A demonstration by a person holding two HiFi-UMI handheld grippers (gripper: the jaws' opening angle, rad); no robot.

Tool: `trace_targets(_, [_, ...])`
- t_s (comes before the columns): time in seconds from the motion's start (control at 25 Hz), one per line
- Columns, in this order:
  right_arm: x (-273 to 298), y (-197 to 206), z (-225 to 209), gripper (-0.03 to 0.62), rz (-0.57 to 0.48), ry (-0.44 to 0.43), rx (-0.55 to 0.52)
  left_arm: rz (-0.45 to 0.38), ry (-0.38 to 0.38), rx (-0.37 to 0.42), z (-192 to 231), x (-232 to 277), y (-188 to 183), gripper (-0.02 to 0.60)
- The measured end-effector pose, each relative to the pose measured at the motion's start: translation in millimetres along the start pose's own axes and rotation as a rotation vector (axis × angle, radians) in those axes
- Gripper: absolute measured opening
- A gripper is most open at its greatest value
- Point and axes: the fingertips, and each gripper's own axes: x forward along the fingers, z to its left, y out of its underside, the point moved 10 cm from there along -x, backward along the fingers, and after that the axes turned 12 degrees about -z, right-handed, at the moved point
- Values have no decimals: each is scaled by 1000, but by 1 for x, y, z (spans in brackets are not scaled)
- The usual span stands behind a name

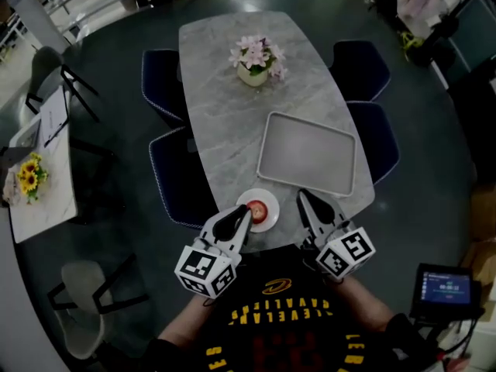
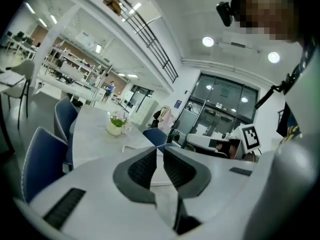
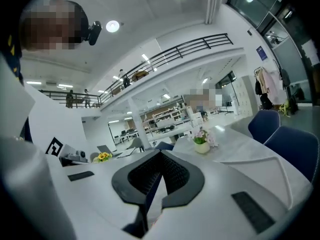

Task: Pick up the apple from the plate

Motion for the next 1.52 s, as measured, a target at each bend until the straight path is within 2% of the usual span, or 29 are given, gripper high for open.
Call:
trace_targets(0.16, [-1, -10, 13, 6, -57, -46, -53, -52, 56, 78, -16, 5, -18, 43])
trace_targets(0.36, [-8, -19, 19, 6, -113, -68, -121, -76, 76, 143, -23, 3, -21, 43])
trace_targets(0.64, [-11, -23, 17, 6, -147, -97, -179, -99, 77, 156, -31, 6, -30, 43])
trace_targets(0.84, [-15, -23, 16, 6, -147, -89, -169, -116, 100, 209, -37, 6, -33, 43])
trace_targets(1.08, [-19, -19, 16, 6, -132, -96, -172, -86, 104, 186, -41, 5, -29, 43])
trace_targets(1.52, [-32, -17, 18, 6, -143, -79, -164, -93, 126, 198, -50, 2, -25, 43])
